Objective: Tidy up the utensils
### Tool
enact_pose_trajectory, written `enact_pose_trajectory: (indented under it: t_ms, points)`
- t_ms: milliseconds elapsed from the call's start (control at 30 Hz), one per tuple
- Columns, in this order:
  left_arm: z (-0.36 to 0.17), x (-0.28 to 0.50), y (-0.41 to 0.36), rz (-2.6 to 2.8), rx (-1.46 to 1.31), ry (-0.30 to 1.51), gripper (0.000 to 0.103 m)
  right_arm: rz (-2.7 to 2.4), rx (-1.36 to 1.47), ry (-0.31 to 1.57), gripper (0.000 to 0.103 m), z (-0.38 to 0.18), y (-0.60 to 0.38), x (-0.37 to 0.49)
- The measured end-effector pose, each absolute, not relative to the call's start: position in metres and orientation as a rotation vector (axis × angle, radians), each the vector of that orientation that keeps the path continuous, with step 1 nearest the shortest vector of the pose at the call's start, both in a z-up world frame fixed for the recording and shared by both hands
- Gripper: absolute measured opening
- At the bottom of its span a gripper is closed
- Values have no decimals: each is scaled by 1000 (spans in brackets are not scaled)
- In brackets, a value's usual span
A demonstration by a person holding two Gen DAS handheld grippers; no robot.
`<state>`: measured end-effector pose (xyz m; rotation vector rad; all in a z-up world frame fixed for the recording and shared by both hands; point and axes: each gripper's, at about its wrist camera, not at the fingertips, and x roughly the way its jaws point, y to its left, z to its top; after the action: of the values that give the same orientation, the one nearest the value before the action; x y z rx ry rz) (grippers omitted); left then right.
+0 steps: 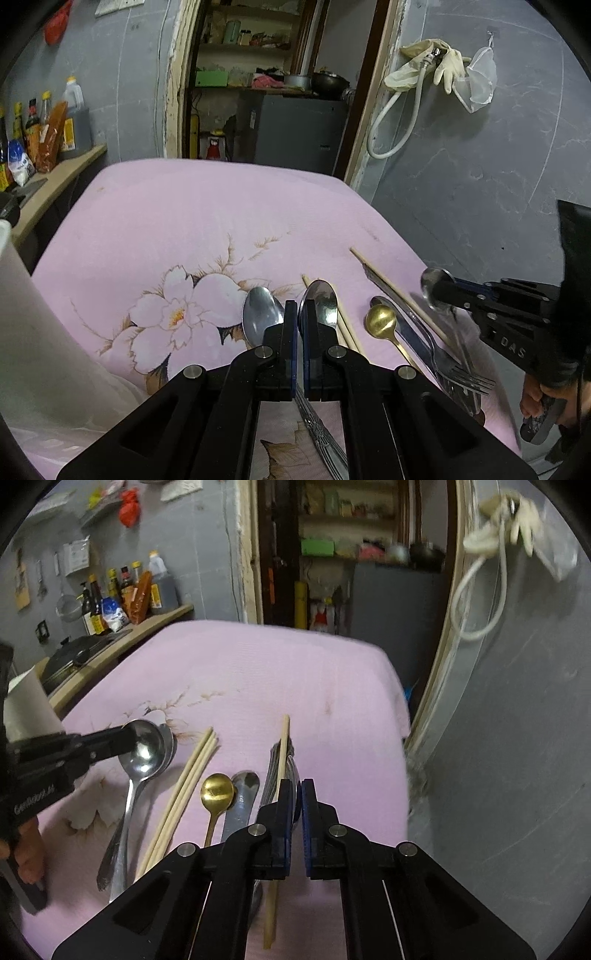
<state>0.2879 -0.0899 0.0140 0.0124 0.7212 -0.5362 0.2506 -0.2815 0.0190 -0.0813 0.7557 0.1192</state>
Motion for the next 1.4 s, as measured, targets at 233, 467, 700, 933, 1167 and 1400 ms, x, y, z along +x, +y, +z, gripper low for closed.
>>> enact_pose_trajectory:
  t_ms: [233, 467, 700, 933, 1167, 1400]
  points:
    - [18, 281, -91, -530, 22, 679, 0, 89, -162, 605, 2, 32, -264, 218]
    - [19, 278, -89, -530, 27, 665, 0, 95, -146, 593, 2, 33, -263, 207]
    - [16, 284, -88, -535, 13, 702, 0, 92, -33, 727, 25, 19, -284, 233]
    - [12, 290, -83, -538, -14, 742, 0, 122, 12, 812, 3, 3, -286, 247]
    - [13, 290, -80, -536, -20, 746, 0, 4, -255, 651, 3, 18, -261, 221]
    - [13, 292, -78, -522, -25, 757, 0, 80, -260, 692, 4, 11, -247, 228]
